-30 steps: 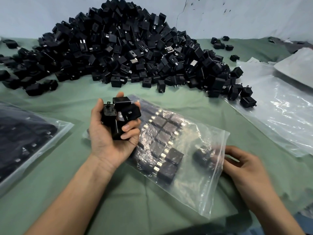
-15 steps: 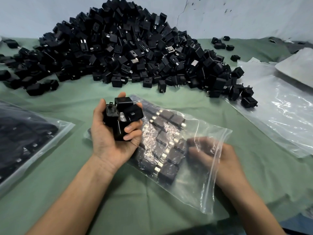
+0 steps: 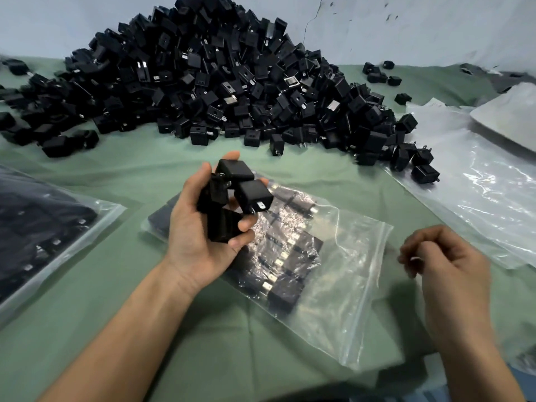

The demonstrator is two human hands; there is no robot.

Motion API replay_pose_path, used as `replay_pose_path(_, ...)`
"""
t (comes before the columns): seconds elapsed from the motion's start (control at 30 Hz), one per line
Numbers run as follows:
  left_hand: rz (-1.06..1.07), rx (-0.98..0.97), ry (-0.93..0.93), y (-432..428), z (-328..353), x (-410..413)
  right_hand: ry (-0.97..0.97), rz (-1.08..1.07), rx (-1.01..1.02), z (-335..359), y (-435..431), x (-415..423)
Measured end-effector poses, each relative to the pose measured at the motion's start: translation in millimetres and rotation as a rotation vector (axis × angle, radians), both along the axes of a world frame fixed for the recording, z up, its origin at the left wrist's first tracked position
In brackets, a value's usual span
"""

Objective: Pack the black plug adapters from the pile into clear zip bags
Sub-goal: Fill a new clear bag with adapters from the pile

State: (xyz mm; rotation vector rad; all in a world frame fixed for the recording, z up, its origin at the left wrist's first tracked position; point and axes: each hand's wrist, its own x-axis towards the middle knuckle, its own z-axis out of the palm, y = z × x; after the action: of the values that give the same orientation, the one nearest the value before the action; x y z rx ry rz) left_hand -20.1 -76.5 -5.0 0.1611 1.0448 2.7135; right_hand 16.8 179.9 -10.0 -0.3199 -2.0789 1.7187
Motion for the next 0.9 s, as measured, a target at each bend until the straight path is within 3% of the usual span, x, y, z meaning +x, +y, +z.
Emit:
replay_pose_path(0.13,-0.036,-0.071,0.064,0.1,-0.8,0.1,0.236,0.170,0.128,27.0,-33.9,6.5)
replay_pose_path(0.27,-0.060,-0.088,0.100,0.5,-1.5,0.2,0.226,0.463,0.290,35.2,-82.9,1.0)
replay_pose_path(0.47,-0.087,-0.132,0.180,2.3,-0.3,1.6,-0.036,0.484,-0.002,34.5,-101.7,-16.0)
replay_pose_path(0.6,-0.118,-0.141,0.177,3.1,-0.2,1.8,-0.172,0.663,-0.155,34.5,-93.4,-21.7)
replay_pose_path(0.77,-0.095,-0.062,0.102,-0.8,-2.0,0.4,-0.066,0.729,-0.119,34.3,-70.3,-14.6)
replay_pose_path(0.9,-0.076,-0.035,0.068,-1.5,-2.1,-0.5,-0.016,0.487,-0.258,27.1,-17.8,4.1)
